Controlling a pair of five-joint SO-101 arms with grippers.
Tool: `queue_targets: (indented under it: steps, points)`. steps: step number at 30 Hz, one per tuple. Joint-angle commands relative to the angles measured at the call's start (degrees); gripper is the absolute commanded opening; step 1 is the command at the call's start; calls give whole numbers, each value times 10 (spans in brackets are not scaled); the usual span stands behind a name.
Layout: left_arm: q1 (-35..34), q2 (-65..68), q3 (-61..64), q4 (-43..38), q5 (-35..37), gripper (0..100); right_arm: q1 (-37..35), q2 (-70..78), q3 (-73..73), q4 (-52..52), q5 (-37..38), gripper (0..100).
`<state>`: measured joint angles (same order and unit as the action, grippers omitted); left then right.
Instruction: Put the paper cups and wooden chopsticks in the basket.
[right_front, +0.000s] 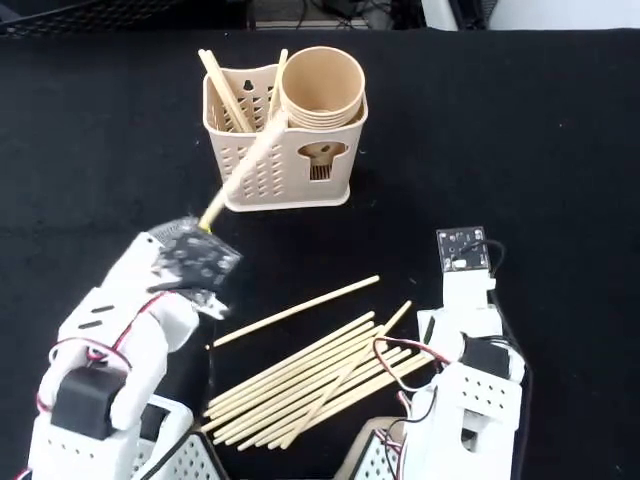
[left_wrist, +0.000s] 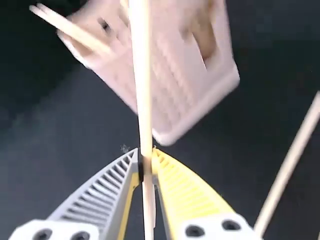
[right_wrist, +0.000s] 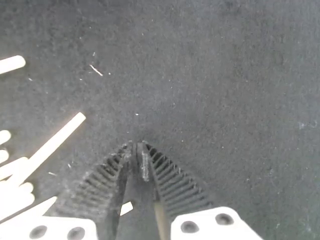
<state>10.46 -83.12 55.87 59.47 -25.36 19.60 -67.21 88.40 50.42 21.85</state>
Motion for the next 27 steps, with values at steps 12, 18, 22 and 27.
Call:
queue_targets:
  steps: [12,18,22,27]
  points:
    - [3,-5,71,-519,190,30,-8,-7,-1,-10,-2,13]
    - [3,120,53,-617,231,30,-8,-7,-1,-10,-2,13]
    - [3,250,-22,-649,258,30,-8,-7,-1,-10,-2,13]
    - [1,404,-121,-658,281,30,-8,-7,-1,-10,-1,13]
